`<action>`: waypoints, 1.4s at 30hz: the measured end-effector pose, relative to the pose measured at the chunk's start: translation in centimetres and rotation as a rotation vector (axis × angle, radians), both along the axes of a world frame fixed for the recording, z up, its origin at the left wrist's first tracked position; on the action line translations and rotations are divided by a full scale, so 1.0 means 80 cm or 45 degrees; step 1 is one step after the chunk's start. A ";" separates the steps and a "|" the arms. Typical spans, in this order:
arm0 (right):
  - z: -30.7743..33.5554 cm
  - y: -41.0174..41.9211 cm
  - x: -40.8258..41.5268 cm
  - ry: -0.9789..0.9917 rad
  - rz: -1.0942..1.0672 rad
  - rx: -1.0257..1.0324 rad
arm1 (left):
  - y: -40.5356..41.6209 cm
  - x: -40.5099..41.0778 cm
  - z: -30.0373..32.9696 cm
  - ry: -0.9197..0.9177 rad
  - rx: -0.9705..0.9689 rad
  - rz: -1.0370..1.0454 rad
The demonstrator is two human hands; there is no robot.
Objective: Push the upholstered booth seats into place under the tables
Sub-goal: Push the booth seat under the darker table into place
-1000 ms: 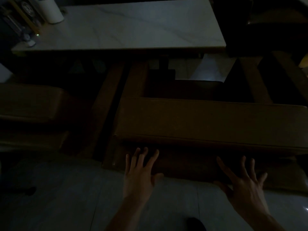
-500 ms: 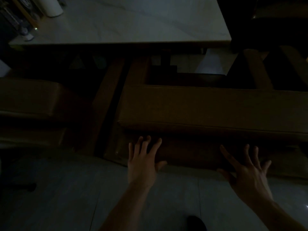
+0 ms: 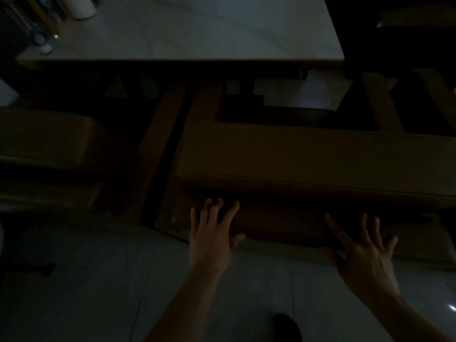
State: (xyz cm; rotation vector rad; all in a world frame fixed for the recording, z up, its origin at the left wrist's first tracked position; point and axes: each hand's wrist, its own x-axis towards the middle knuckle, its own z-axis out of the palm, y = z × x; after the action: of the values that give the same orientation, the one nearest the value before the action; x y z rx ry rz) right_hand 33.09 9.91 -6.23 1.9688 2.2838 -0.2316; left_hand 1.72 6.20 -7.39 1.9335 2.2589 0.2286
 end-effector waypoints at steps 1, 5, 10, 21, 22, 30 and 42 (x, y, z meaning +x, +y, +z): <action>0.000 0.000 0.000 -0.010 0.000 -0.005 | 0.000 0.000 -0.001 0.003 -0.004 -0.001; -0.001 -0.002 -0.001 -0.008 -0.006 0.008 | -0.003 -0.001 -0.003 0.003 -0.001 0.002; 0.000 -0.002 -0.004 -0.015 -0.022 -0.008 | -0.001 -0.003 -0.010 -0.045 0.002 -0.010; -0.001 0.002 -0.005 -0.086 -0.035 -0.036 | 0.000 -0.005 -0.013 -0.054 -0.005 -0.030; -0.002 0.003 -0.004 -0.095 -0.030 -0.050 | 0.000 -0.004 -0.012 -0.051 -0.004 -0.027; 0.002 0.001 -0.003 -0.076 -0.071 -0.138 | 0.002 0.001 -0.008 -0.038 -0.045 -0.023; 0.037 0.018 0.001 -0.095 0.042 -0.322 | 0.015 0.002 0.028 -0.009 -0.254 0.006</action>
State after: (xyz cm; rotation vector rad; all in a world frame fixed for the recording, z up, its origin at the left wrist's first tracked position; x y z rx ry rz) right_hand 33.18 11.32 -3.26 1.7824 2.1212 -0.4142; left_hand 1.86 7.40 -5.16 1.8225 2.1889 0.0091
